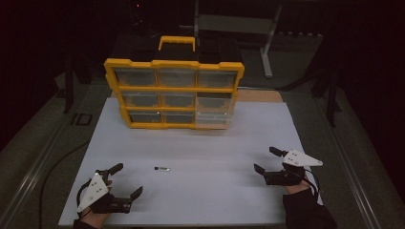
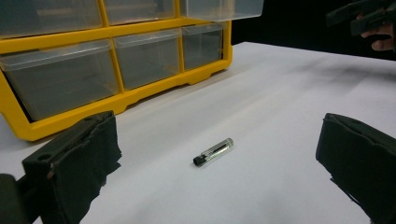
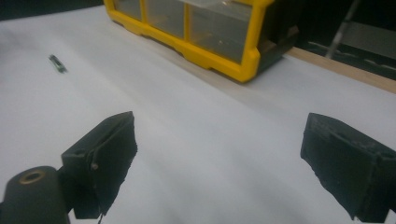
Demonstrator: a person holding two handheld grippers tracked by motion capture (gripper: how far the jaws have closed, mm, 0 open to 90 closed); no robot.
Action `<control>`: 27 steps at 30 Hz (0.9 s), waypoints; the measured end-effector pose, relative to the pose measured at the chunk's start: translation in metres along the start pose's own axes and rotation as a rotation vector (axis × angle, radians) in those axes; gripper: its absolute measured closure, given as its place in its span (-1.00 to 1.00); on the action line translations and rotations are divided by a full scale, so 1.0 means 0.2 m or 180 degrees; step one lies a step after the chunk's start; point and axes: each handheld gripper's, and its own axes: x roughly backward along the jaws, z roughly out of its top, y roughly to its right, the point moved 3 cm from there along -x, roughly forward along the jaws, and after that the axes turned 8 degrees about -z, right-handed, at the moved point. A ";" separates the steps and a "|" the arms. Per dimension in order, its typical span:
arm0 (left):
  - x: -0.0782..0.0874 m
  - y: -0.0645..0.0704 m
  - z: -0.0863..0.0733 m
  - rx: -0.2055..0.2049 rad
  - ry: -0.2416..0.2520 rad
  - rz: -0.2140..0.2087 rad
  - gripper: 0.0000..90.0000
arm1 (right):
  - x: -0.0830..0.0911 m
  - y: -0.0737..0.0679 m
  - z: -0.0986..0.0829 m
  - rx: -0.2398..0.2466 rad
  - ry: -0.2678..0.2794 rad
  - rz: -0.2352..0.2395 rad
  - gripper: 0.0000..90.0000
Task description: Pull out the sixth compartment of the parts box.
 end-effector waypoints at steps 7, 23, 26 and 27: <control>0.00 0.00 0.00 0.0001 -0.0003 0.0001 -1.00 | 0.05 0.02 -0.03 -0.0098 0.0047 -0.0062 -0.77; 0.00 0.00 0.00 0.0004 -0.0020 -0.0001 -1.00 | 0.00 -0.01 -0.09 -0.0083 0.0096 -0.0153 -0.77; 0.00 0.00 -0.01 0.0006 -0.0021 -0.0001 -1.00 | 0.00 -0.02 -0.09 -0.0074 0.0071 -0.0125 -0.77; 0.00 0.00 -0.01 0.0009 -0.0023 -0.0002 -1.00 | 0.00 -0.02 -0.09 -0.0074 0.0071 -0.0125 -0.77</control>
